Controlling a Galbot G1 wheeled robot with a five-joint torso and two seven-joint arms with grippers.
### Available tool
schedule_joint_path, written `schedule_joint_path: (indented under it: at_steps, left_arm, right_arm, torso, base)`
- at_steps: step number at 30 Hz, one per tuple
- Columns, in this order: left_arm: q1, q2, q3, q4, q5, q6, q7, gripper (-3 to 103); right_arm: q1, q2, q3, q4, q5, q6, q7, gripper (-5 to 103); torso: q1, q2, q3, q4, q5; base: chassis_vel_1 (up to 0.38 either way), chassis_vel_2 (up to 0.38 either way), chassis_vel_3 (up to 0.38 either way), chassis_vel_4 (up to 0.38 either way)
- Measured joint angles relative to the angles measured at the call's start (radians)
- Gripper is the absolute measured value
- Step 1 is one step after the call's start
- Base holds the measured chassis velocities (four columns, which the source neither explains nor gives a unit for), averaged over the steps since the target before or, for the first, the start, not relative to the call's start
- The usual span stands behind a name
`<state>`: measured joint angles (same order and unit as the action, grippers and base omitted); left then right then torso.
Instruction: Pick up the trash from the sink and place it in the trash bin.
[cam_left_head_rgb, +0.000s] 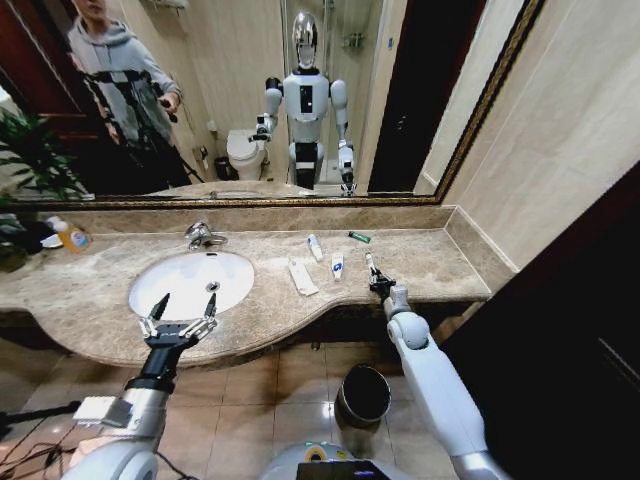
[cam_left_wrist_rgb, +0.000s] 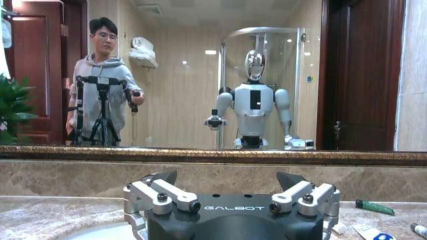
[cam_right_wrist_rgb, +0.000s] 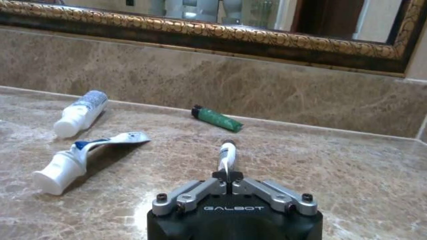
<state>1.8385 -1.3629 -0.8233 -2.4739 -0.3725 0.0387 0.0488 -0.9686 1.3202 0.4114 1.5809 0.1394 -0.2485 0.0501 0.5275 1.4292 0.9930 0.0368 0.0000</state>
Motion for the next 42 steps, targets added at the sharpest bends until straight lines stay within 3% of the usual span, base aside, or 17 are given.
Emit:
schedule_joint_path:
  at_steps: [8,10,11,12,14,18,23,28,35,42]
  left_arm:
    - [0.000,0.000,0.000,0.000,0.000,0.000,0.000,100]
    - [0.000,0.000,0.000,0.000,0.000,0.000,0.000,100]
    - [0.000,0.000,0.000,0.000,0.000,0.000,0.000,100]
    - [0.000,0.000,0.000,0.000,0.000,0.000,0.000,100]
    - [0.000,0.000,0.000,0.000,0.000,0.000,0.000,100]
    - [0.000,0.000,0.000,0.000,0.000,0.000,0.000,100]
    - [0.000,0.000,0.000,0.000,0.000,0.000,0.000,100]
    - [0.000,0.000,0.000,0.000,0.000,0.000,0.000,100]
    - [0.000,0.000,0.000,0.000,0.000,0.000,0.000,100]
    - [0.000,0.000,0.000,0.000,0.000,0.000,0.000,100]
  right_arm:
    - [-0.044,-0.015,0.037,0.075,0.081,0.046,0.023,0]
    - [-0.098,-0.037,0.065,0.139,0.141,0.114,0.023,0]
    - [-0.098,-0.037,0.065,0.139,0.141,0.114,0.023,0]
    - [-0.148,-0.048,0.079,0.182,0.173,0.205,0.026,0]
    - [-0.212,-0.050,0.094,0.239,0.193,0.285,0.032,0]
    - [-0.377,-0.031,0.131,0.370,0.208,0.370,0.045,0]
    - [-0.508,-0.024,0.155,0.466,0.196,0.402,0.052,0]
    - [-0.628,0.025,0.171,0.511,0.163,0.460,0.033,0]
    - [-0.788,0.183,0.143,0.470,0.131,0.594,0.015,0]
    - [-0.816,0.240,0.121,0.386,0.153,0.622,0.027,0]
  torso:
    - [0.000,0.000,0.000,0.0001,0.0001]
    - [0.000,0.000,0.000,0.0000,0.0000]
    - [0.000,0.000,0.000,0.0000,0.0000]
    - [0.000,0.000,0.000,0.0000,0.0000]
    - [0.000,0.000,0.000,0.0000,0.0004]
    - [0.000,0.000,0.000,-0.0003,0.0002]
    - [0.000,0.000,0.000,-0.0001,-0.0001]
    - [0.000,0.000,0.000,-0.0001,-0.0002]
    - [0.000,0.000,0.000,-0.0001,0.0000]
    - [0.000,0.000,0.000,-0.0001,-0.0002]
  base:
    - [0.000,0.000,0.000,0.000]
    - [0.000,0.000,0.000,0.000]
    - [0.000,0.000,0.000,0.000]
    - [0.000,0.000,0.000,0.000]
    - [0.000,0.000,0.000,0.000]
    - [0.000,0.000,0.000,0.000]
    - [0.000,0.000,0.000,0.000]
    - [0.000,0.000,0.000,0.000]
    - [0.000,0.000,0.000,0.000]
    - [0.000,0.000,0.000,0.000]
